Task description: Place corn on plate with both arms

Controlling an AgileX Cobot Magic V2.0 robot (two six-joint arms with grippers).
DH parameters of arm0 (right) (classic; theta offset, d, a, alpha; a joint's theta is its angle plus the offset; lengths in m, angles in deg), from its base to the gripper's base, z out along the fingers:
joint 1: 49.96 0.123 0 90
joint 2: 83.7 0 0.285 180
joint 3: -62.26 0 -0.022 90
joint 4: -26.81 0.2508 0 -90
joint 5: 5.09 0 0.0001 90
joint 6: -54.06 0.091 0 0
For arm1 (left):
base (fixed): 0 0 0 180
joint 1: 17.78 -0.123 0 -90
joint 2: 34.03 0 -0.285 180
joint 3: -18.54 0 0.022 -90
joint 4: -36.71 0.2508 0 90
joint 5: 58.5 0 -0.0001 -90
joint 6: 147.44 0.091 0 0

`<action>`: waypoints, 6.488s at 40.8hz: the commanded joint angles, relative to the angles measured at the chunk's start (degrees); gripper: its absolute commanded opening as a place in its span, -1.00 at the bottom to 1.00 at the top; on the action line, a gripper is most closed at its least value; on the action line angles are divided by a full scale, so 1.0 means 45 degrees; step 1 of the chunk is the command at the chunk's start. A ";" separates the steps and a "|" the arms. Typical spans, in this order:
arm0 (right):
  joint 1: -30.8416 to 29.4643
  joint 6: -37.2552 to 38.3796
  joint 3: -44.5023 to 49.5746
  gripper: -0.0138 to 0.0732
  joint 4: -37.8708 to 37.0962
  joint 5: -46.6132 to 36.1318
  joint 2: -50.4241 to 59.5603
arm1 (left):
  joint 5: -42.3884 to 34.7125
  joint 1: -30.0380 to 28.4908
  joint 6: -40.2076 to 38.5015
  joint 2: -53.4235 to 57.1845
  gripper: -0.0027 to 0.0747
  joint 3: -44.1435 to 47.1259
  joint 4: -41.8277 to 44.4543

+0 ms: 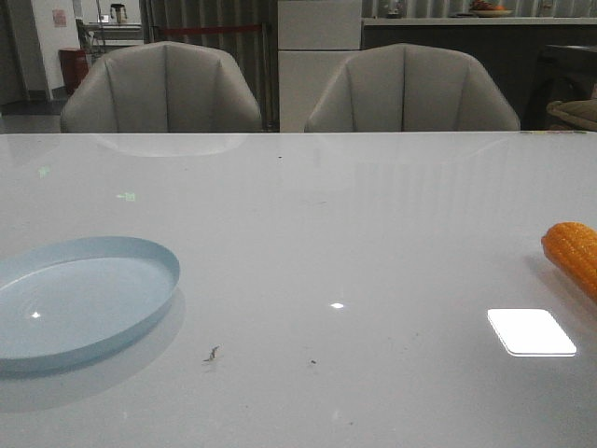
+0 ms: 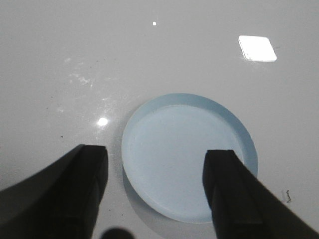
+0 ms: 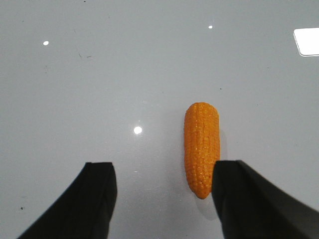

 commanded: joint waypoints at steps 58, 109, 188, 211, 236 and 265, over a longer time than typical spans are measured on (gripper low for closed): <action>-0.0064 -0.0058 -0.0423 0.53 -0.0083 -0.0890 -0.0051 | 0.1855 -0.0635 -0.0121 -1.2422 0.12 -0.5857 -0.0253; -0.0064 -0.0058 -0.0423 0.53 -0.0083 -0.0890 -0.0051 | 0.4875 0.1787 -0.0018 -1.2415 -0.69 -1.0402 -0.5662; -0.0064 -0.0058 -0.0423 0.53 -0.0074 0.0154 -0.1580 | -0.2774 0.0669 0.3281 -0.4101 -0.04 -0.5192 -0.1356; -0.0127 0.0166 -0.6158 0.54 -0.1791 0.3338 -0.7757 | -0.4284 -0.0589 0.3305 0.1680 -0.04 0.0454 -0.0973; -0.0127 0.0321 -0.8923 0.54 -0.3035 0.4637 -1.3213 | -0.3219 -0.0589 0.3305 0.1657 -0.04 0.0454 -0.0904; -0.0127 0.0321 -0.8923 0.50 -0.2702 0.3810 -1.4807 | -0.3017 -0.0589 0.3305 0.1657 -0.04 0.0454 -0.0904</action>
